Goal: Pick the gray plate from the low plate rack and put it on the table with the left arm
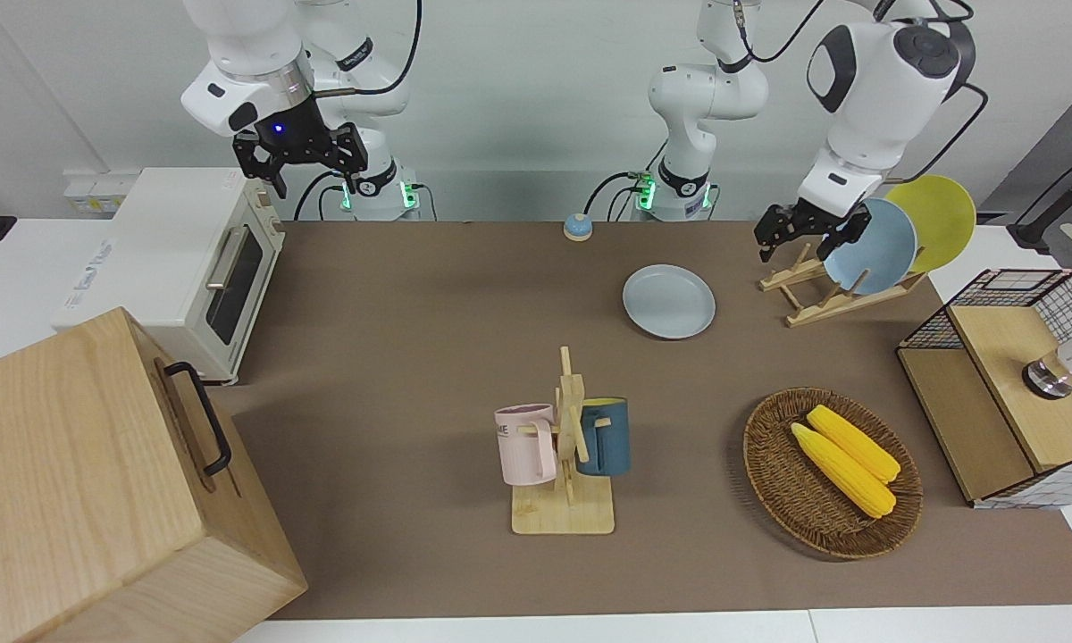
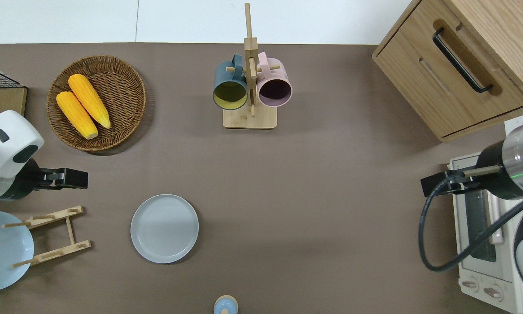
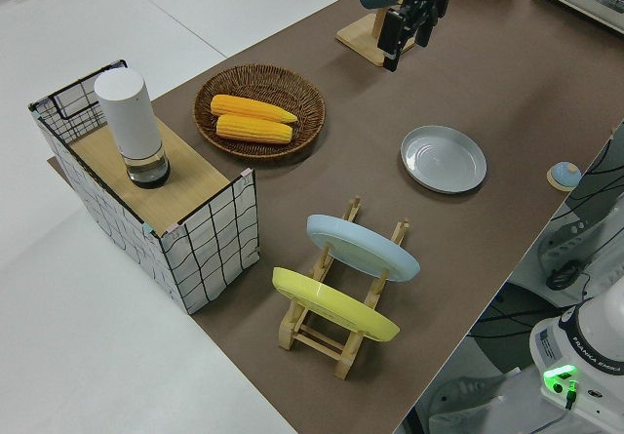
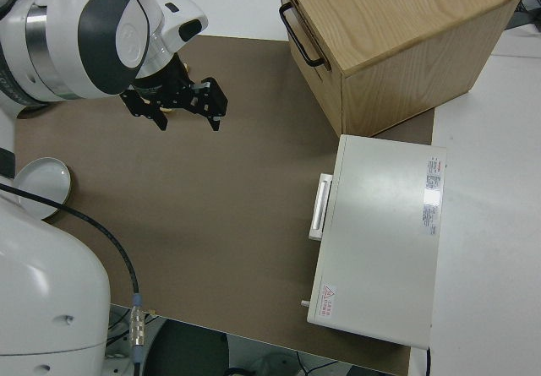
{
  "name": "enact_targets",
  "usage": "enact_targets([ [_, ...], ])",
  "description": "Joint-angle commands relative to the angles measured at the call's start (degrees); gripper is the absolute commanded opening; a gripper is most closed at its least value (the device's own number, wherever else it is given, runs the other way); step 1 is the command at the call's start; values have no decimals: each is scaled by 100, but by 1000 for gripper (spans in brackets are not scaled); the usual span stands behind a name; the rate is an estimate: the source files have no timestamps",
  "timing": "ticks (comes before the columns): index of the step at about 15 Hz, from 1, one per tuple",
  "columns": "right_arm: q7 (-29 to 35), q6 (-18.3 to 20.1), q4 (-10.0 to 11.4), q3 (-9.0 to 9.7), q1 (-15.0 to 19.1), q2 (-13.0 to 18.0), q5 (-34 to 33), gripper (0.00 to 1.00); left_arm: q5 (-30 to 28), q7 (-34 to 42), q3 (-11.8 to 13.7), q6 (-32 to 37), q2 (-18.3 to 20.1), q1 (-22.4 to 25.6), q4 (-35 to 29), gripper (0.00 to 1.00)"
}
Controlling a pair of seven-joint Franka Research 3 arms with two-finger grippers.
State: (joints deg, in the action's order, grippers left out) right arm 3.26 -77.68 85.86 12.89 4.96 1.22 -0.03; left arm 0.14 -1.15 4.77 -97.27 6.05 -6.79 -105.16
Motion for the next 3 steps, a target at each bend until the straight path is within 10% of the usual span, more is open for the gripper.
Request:
enact_targets([
  [1, -19, 87, -35, 38, 76, 27, 20, 987, 74, -43, -3, 498, -148, -7, 531, 993],
  [3, -19, 87, -35, 38, 85, 27, 20, 990, 30, -104, -3, 490, -183, -33, 523, 995],
])
